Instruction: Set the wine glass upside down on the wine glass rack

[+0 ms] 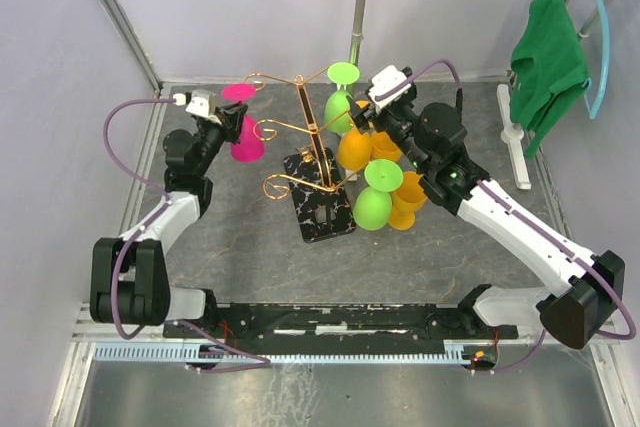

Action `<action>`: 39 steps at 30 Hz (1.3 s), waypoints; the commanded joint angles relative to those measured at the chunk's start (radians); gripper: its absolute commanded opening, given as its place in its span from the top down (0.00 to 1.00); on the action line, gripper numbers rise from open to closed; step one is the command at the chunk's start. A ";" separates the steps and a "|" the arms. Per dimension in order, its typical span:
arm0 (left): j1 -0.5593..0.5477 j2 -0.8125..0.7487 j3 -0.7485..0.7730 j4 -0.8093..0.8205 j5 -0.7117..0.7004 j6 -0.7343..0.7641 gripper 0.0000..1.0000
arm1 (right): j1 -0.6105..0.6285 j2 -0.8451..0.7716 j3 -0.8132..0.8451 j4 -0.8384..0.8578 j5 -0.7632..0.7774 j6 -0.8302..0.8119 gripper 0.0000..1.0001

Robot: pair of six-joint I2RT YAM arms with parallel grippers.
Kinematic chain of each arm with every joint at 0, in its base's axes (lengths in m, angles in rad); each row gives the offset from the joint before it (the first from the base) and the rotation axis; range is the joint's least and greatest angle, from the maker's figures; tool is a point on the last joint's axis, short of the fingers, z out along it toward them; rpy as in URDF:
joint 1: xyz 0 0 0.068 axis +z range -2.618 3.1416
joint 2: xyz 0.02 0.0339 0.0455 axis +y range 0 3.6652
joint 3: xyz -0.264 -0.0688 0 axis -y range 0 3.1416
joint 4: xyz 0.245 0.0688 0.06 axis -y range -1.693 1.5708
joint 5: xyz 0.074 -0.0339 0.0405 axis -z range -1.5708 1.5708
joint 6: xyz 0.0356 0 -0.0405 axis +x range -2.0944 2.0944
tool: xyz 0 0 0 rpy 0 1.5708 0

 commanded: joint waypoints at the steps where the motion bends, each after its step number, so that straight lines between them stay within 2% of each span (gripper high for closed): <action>1: -0.004 0.048 -0.012 0.234 0.027 -0.039 0.97 | -0.003 0.003 0.014 0.029 -0.004 -0.013 0.18; 15: -0.078 0.257 0.095 0.394 0.030 -0.058 0.97 | -0.004 0.025 0.035 0.019 0.009 -0.016 0.18; 25: -0.108 0.358 0.179 0.398 0.019 -0.073 0.97 | -0.004 0.045 0.047 0.015 0.025 -0.018 0.18; 33: -0.108 0.423 0.237 0.407 -0.069 -0.042 0.97 | -0.004 0.058 0.052 0.016 0.034 -0.017 0.18; 39: -0.107 0.419 0.223 0.412 -0.137 -0.003 0.97 | -0.004 0.066 0.060 0.015 0.039 -0.019 0.18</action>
